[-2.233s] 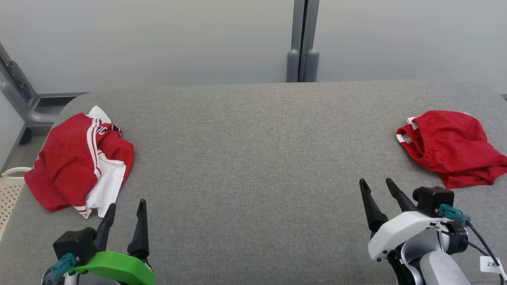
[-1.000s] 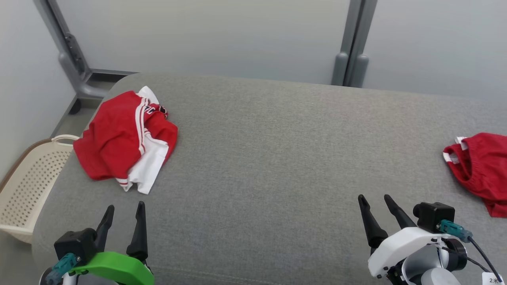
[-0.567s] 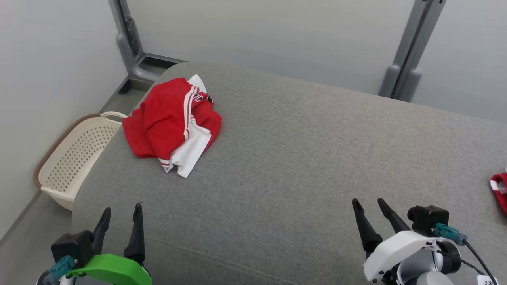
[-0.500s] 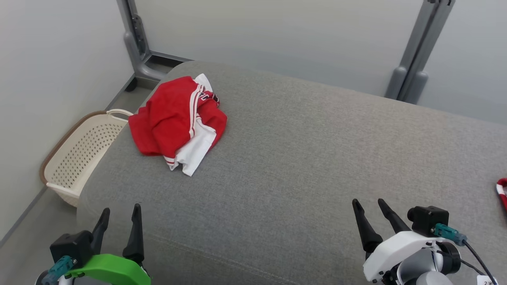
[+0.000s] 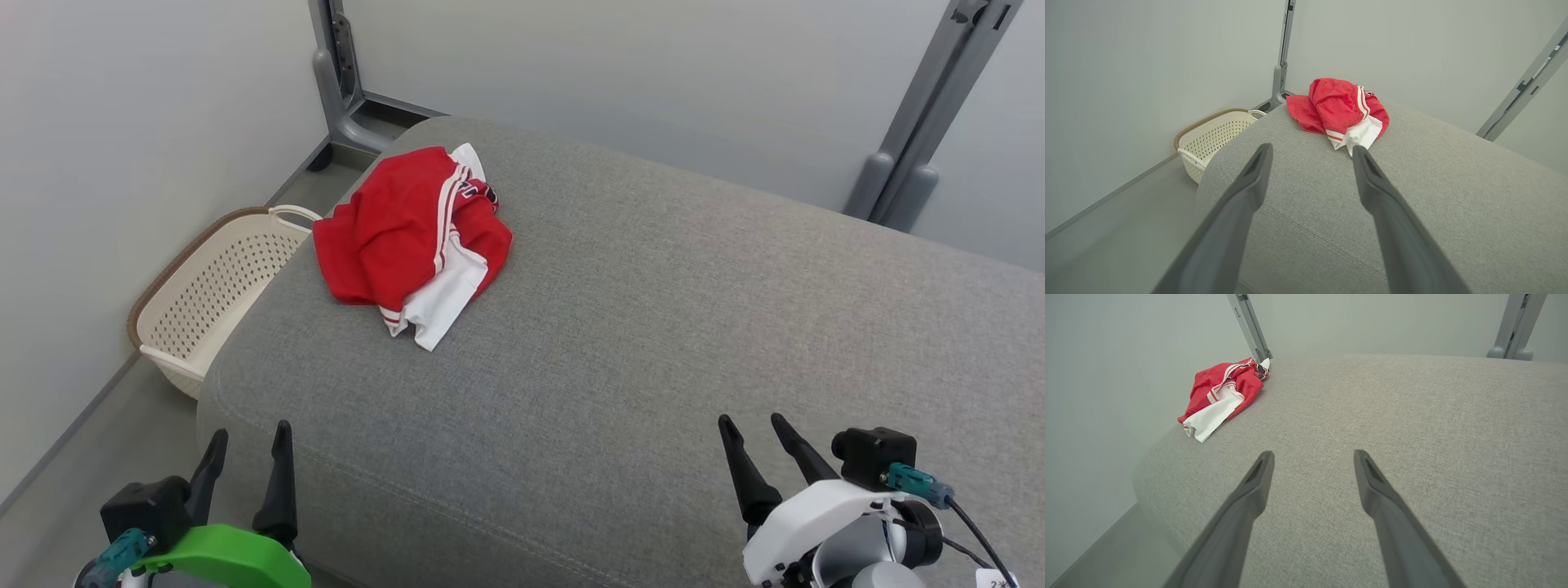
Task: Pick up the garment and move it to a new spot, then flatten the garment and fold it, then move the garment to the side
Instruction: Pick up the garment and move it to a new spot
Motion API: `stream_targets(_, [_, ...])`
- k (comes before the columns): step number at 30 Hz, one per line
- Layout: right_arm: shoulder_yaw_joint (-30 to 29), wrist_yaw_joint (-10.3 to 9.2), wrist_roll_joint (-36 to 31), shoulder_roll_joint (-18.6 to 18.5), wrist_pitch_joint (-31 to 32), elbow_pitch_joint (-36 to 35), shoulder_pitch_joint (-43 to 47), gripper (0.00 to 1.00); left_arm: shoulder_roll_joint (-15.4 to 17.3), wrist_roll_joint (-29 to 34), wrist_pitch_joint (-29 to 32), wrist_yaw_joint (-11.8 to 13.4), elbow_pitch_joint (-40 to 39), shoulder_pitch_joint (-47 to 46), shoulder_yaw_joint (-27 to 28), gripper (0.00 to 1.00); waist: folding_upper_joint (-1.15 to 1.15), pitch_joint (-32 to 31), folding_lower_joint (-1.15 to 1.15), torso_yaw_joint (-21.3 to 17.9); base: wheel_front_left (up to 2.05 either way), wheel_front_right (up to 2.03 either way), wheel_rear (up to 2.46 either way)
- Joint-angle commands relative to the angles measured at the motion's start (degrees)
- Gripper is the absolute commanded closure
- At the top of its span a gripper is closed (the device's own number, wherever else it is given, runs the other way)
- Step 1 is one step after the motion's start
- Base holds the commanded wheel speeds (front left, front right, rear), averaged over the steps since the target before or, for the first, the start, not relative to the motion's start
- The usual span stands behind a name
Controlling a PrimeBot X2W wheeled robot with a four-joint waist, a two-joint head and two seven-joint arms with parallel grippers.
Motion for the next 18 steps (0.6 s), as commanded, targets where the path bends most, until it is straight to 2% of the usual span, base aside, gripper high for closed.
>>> stream_targets(1, [0.28,0.00,0.16,-0.18,-0.17,0.09,0.51,0.00,0.20,-0.25,0.09,-0.25,-0.07,0.46,-0.06,0.00,0.00,0.09,0.00,0.36,0.00,0.00,0.00])
stream_targets(6, [0.74,0.00,-0.10,-0.18,-0.21,-0.07,0.02,0.00,-0.06,-0.49,-0.51,-0.71,-0.35,0.92,-0.30,0.00,0.00,0.44,0.00,0.66,0.00,0.00,0.00])
stream_targets(13, [0.58,0.00,-0.89,-0.19,0.29,-0.96,-0.13,0.00,-0.22,-0.07,0.39,-2.84,0.49,-1.96,-1.93,0.00,0.00,1.77,0.00,0.97,0.00,0.00,0.00])
stream_targets(18, [-0.02,0.00,-2.78,-0.20,1.73,-2.87,-0.83,0.00,-1.10,-0.30,4.26,-6.03,3.73,-7.78,-4.35,0.00,0.00,4.58,0.00,1.15,0.00,0.00,0.00])
